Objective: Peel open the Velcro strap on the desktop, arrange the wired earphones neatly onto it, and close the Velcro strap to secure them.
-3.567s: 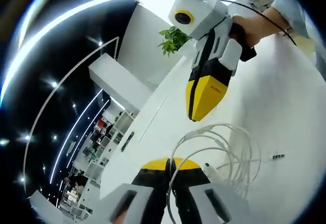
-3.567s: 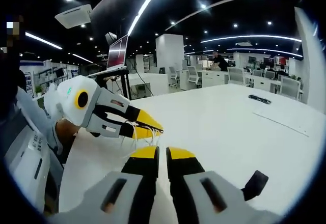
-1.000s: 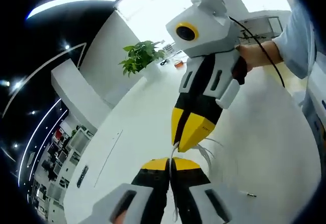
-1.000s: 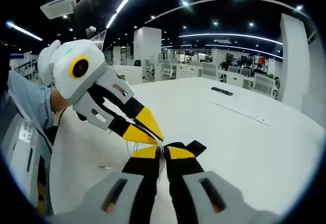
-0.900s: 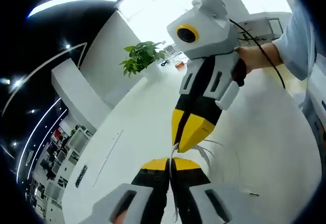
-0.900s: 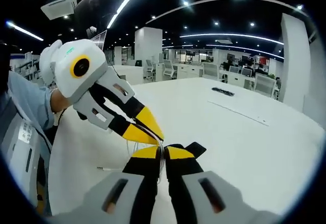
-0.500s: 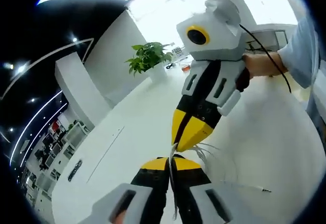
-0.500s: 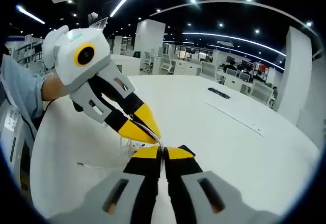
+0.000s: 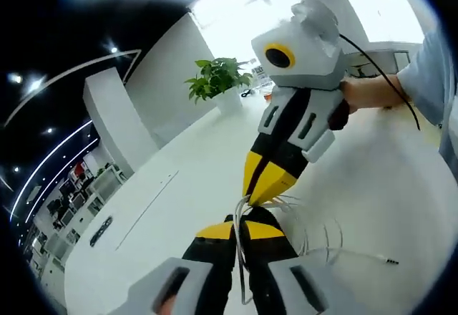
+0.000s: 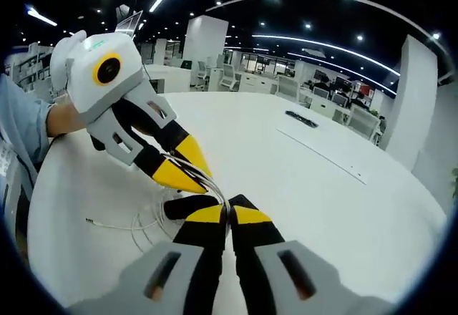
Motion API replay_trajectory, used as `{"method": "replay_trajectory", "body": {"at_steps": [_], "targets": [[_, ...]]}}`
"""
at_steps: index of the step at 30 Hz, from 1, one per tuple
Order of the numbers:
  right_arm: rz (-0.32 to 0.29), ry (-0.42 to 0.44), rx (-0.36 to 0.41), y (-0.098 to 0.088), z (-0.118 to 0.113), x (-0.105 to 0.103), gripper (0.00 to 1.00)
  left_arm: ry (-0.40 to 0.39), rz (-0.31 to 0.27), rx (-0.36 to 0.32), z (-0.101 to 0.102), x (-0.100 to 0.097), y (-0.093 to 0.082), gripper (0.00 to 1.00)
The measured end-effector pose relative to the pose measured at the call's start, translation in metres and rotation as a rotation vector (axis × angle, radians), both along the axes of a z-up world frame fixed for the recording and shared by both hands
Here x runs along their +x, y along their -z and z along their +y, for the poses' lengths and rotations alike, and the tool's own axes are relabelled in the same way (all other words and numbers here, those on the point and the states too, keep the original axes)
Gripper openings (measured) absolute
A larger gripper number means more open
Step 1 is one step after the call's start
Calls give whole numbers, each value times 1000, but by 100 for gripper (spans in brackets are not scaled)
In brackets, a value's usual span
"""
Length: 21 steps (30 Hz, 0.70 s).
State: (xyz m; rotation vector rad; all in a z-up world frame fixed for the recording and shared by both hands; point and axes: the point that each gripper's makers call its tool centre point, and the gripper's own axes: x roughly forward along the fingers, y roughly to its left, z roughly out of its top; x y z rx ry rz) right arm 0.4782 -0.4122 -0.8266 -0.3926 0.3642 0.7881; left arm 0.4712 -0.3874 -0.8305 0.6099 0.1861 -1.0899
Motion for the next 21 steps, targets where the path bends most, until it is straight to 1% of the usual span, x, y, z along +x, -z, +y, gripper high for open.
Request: {"method": "replay_trajectory", "body": {"at_steps": [6, 9, 14, 21], "targets": [[33, 5, 1, 8, -3, 5, 5, -15, 79, -20, 2, 3, 9, 8], [41, 8, 5, 11, -4, 8, 5, -26, 107, -34, 3, 5, 11, 8], [54, 11, 7, 16, -5, 12, 6, -38, 118, -25, 4, 8, 18, 8], [81, 3, 14, 22, -5, 10, 6, -32, 127, -27, 4, 7, 19, 10]]}}
